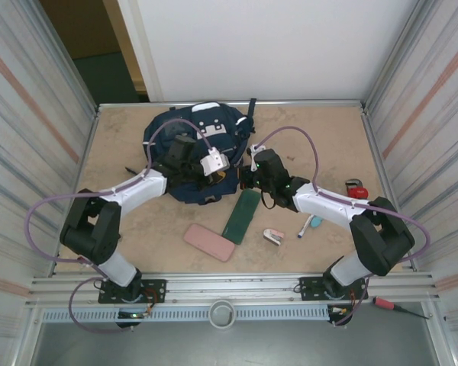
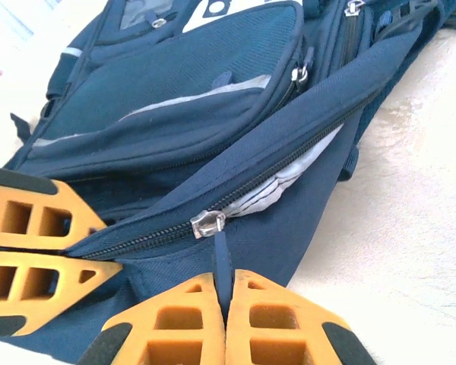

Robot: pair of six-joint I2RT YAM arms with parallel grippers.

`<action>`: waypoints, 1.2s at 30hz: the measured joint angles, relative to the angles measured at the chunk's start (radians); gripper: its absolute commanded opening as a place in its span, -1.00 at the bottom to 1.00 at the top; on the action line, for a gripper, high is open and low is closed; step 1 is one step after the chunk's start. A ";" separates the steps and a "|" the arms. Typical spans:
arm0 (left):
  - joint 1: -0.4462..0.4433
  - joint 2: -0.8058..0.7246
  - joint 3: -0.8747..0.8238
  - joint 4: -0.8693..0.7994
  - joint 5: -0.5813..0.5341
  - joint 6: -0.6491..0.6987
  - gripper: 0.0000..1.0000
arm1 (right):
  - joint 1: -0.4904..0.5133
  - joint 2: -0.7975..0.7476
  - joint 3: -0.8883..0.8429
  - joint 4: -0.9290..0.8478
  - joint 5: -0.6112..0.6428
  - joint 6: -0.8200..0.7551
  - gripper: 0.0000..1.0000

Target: Pack books, pencil case, and school supplies into a backpack

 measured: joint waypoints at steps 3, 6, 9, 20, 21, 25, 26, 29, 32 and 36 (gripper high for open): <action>0.016 -0.019 -0.012 0.010 0.031 -0.003 -1.00 | 0.000 0.000 0.012 -0.012 0.023 0.000 -1.00; 0.031 -0.037 -0.027 0.026 0.057 -0.003 -1.00 | -0.001 0.000 0.026 -0.020 0.030 0.001 -1.00; 0.045 -0.055 -0.048 0.043 0.071 -0.004 -1.00 | -0.005 0.001 0.038 -0.034 0.029 0.002 -1.00; 0.091 -0.104 -0.088 0.069 0.128 -0.016 -1.00 | -0.032 0.009 0.061 -0.017 -0.077 -0.001 -1.00; 0.094 -0.104 -0.089 0.069 0.135 -0.020 -1.00 | -0.042 0.010 0.056 -0.004 -0.107 -0.002 -1.00; 0.100 -0.104 -0.089 0.064 0.151 -0.026 -1.00 | -0.094 0.034 0.050 0.045 -0.263 -0.021 -1.00; 0.100 -0.104 -0.088 0.060 0.153 -0.026 -1.00 | -0.106 0.046 0.050 0.056 -0.301 -0.024 -0.99; 0.097 -0.104 -0.089 0.040 0.153 -0.025 -1.00 | -0.124 0.077 0.052 0.077 -0.386 -0.027 -0.85; 0.094 -0.104 -0.088 0.015 0.148 -0.021 -1.00 | -0.126 0.101 0.055 0.084 -0.425 -0.035 -0.80; 0.084 -0.104 -0.087 0.005 0.142 -0.021 -1.00 | -0.114 0.122 0.055 0.084 -0.440 -0.050 -0.75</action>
